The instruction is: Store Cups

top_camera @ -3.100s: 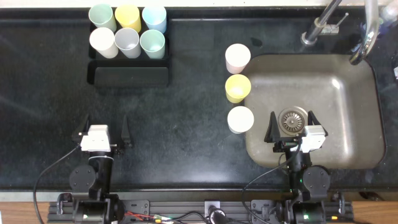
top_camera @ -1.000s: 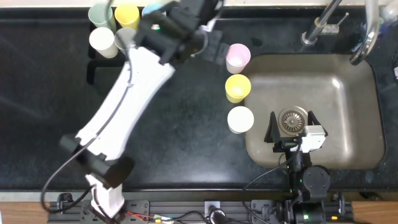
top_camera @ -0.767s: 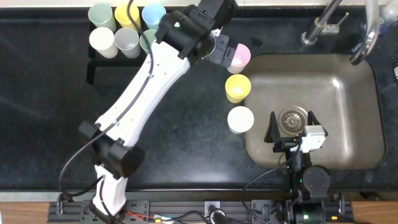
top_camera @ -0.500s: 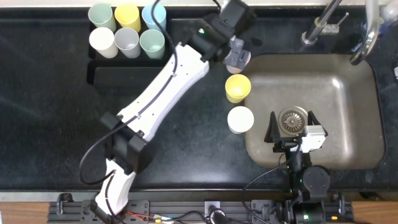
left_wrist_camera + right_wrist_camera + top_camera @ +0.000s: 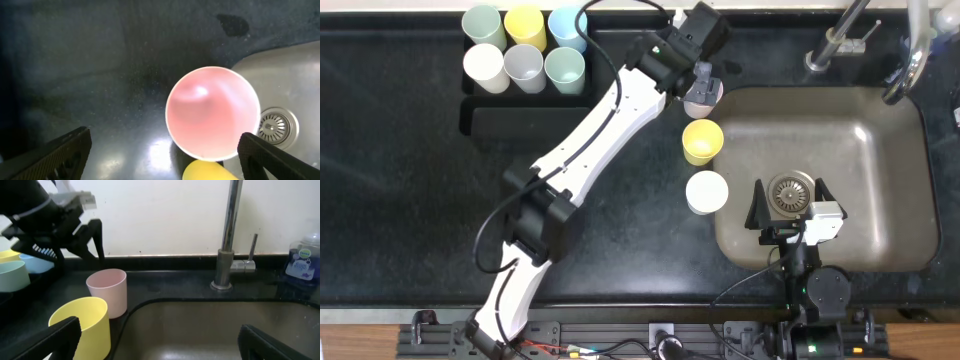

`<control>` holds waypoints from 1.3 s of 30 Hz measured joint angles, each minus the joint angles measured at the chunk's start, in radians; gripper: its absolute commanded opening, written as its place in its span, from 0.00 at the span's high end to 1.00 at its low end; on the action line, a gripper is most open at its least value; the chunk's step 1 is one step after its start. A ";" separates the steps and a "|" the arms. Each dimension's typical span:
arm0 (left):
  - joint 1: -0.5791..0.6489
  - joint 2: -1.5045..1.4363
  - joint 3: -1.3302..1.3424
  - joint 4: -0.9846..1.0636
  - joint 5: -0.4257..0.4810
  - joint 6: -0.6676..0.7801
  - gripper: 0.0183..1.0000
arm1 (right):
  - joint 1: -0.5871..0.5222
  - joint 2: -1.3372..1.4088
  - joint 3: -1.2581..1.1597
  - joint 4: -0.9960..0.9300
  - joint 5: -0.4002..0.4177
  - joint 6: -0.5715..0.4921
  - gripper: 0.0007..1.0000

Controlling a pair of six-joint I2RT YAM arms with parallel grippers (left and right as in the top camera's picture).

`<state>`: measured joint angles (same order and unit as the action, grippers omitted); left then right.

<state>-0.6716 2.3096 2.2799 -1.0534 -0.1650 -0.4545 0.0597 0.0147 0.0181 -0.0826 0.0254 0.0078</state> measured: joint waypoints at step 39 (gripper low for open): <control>0.031 0.087 0.004 0.072 0.064 -0.044 0.98 | 0.000 0.000 0.000 0.000 0.000 0.000 0.01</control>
<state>-0.6407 2.3970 2.2841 -0.9813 -0.1005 -0.4988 0.0597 0.0147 0.0181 -0.0826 0.0254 0.0078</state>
